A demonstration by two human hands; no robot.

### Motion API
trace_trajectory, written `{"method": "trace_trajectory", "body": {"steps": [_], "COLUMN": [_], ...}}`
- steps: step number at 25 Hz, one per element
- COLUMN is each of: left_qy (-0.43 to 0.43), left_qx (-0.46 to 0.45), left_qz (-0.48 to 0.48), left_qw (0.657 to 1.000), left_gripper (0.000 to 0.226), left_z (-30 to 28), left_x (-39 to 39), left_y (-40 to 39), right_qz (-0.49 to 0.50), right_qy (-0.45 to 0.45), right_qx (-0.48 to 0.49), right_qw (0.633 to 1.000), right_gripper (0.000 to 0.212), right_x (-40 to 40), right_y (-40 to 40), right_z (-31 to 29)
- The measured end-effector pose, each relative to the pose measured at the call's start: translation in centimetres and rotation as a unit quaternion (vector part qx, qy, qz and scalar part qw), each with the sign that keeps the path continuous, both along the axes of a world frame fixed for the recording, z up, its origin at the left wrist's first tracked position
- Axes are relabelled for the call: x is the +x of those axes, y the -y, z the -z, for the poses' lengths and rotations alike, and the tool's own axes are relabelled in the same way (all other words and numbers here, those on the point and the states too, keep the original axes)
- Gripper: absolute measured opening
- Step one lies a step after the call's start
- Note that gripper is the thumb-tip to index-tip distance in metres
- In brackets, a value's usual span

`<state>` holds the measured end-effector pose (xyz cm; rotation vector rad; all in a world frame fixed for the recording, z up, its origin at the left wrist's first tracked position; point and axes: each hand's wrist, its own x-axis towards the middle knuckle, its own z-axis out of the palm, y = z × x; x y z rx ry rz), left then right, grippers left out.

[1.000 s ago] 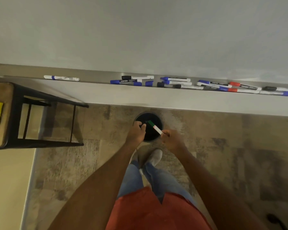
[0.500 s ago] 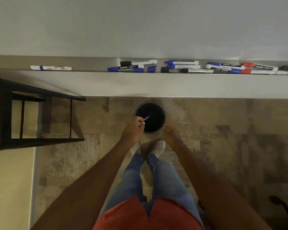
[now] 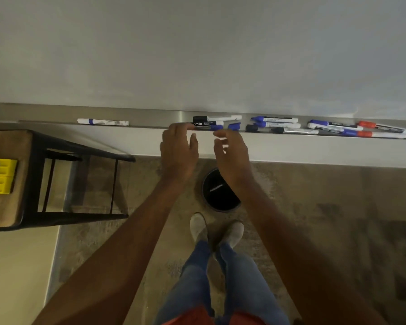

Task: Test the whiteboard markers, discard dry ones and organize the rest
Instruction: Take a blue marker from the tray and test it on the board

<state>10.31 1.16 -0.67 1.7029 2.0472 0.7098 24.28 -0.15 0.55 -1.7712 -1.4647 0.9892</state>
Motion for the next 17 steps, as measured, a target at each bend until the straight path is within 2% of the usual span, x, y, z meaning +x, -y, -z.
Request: {"method": "trace_trajectory", "body": {"steps": [4,9,17], "left_qy": [-0.086,-0.116,-0.058], "left_qx": [-0.039,-0.07,-0.095], "left_qz": [0.015,0.049,0.055], "left_qw": [0.995,0.99,0.992], "left_gripper": [0.035,0.037,0.025], "left_z": [0.8,1.7,0.9], "left_x": [-1.7,-2.8,-3.8], "left_y": [-2.8,-3.5,-5.1], "right_qz": [-0.031,-0.026,-0.072], "right_qy": [0.109,0.136,0.235], "right_qx": [0.047,0.035,0.04], "right_qw": [0.992,0.99,0.968], "right_gripper": [0.029,0.036,0.037], "right_x": [-0.4,-0.3,-1.3], "right_y": [-2.9,-3.9,-4.2], "right_z": [1.1,2.2,2.4]}}
